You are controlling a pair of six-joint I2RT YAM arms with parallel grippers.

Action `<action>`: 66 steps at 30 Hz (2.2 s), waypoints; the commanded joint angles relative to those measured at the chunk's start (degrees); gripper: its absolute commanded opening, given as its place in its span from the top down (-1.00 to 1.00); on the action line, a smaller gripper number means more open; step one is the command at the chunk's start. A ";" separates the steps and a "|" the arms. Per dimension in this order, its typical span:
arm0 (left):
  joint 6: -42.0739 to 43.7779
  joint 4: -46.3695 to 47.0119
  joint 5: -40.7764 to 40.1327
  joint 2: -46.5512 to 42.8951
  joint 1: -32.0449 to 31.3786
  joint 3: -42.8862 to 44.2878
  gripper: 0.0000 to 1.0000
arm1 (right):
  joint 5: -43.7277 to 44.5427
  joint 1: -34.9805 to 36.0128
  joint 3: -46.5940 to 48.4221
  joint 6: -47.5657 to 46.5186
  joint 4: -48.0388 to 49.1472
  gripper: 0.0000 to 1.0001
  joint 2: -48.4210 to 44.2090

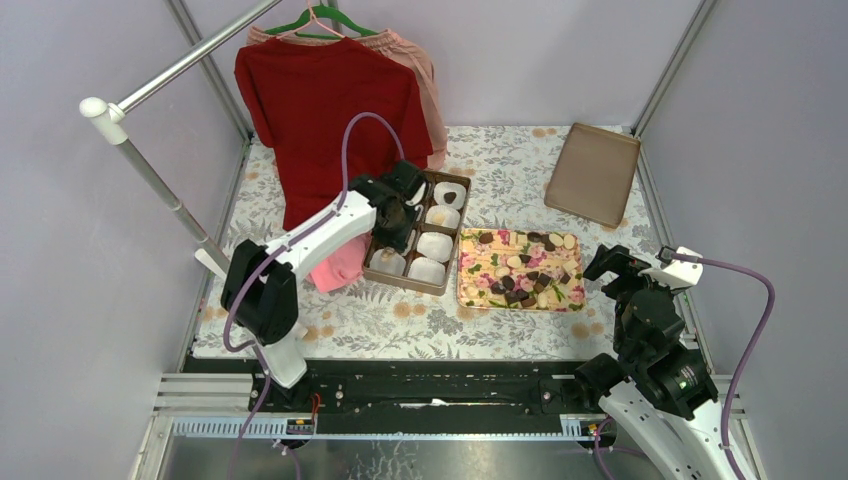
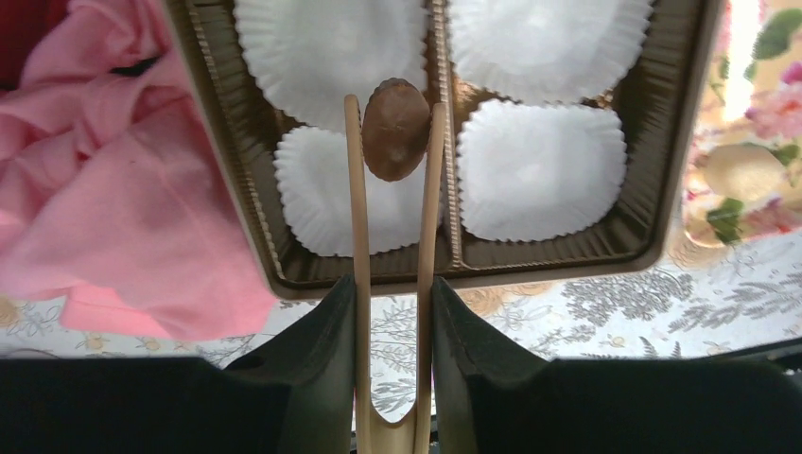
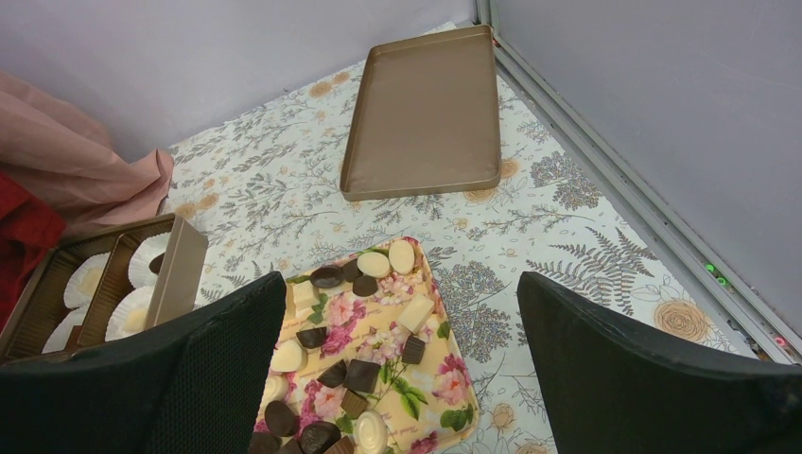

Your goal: Pack the chocolate

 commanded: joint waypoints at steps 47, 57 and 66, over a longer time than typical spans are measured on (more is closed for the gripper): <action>1.59 2.90 -0.39 11.10 6.37 4.25 0.08 | 1.29 0.24 -0.19 -0.69 2.50 -1.00 -1.86; 2.06 1.15 2.43 4.47 5.80 4.15 0.08 | 0.83 0.23 -0.17 -0.60 2.55 -1.00 -2.01; 2.06 1.05 6.88 0.02 -1.62 3.44 0.07 | 0.13 0.25 -0.10 -0.60 2.67 -1.00 -2.00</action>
